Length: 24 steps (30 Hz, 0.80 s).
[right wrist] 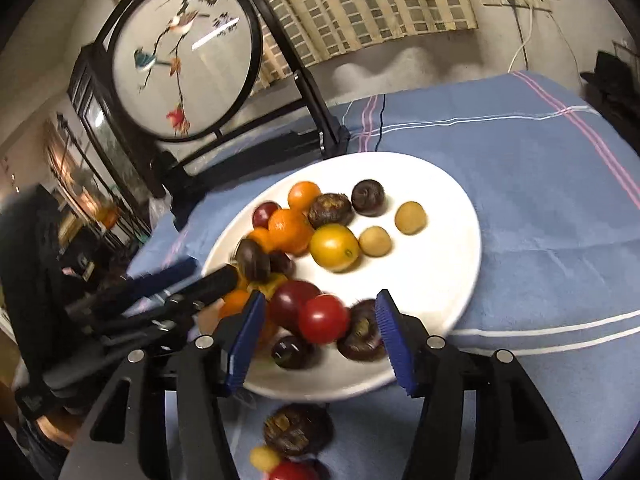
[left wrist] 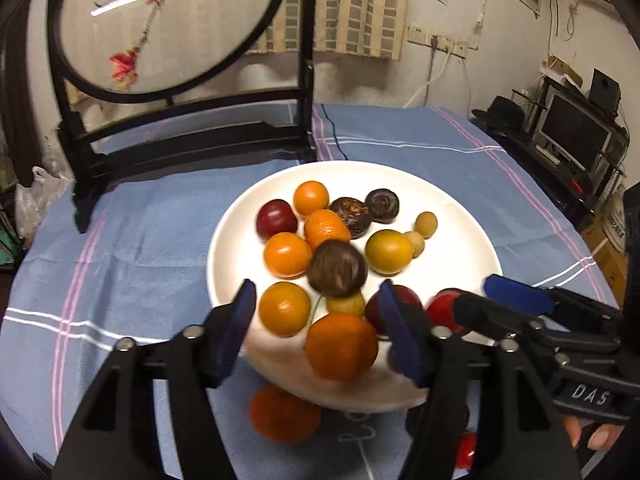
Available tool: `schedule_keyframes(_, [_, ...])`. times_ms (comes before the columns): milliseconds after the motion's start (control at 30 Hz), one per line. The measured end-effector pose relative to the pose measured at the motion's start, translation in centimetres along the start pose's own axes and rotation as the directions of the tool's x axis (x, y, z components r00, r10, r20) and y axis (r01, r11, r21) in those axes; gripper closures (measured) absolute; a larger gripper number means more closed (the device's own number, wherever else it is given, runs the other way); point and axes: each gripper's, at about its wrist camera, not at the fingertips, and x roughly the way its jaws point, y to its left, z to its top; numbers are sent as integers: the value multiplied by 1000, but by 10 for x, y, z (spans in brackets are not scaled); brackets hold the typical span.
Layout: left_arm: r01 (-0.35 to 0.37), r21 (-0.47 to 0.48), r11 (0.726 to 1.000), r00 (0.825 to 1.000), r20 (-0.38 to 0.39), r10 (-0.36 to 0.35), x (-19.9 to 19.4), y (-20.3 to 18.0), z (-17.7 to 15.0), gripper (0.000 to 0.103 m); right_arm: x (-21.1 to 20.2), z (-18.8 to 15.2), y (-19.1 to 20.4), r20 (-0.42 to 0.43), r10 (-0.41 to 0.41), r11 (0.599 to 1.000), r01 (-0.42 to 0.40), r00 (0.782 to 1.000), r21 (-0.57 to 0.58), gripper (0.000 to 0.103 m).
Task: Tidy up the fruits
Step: 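Lower both held tomatoes onto the white plate and open both tools, then move both open tools back toward the remaining fruits on the cloth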
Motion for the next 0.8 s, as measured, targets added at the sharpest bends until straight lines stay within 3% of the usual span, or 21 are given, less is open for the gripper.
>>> schedule_keyframes(167, [-7, -13, 1000, 1000, -10, 7, -17, 3, -19, 25, -16, -13, -1, -10, -12, 1000, 12, 1000, -3, 34])
schedule_keyframes(333, [-24, 11, 1000, 1000, -15, 24, -34, 0, -45, 21, -40, -34, 8, 20, -37, 997, 38, 999, -73, 28])
schedule_keyframes(500, [-18, 28, 999, 999, -26, 19, -50, -1, -68, 17, -50, -61, 17, -12, -72, 987, 69, 997, -147, 28])
schedule_keyframes(800, [-41, -34, 999, 998, -50, 39, -50, 20, -97, 15, -53, -95, 47, -47, -125, 940, 103, 991, -324, 30])
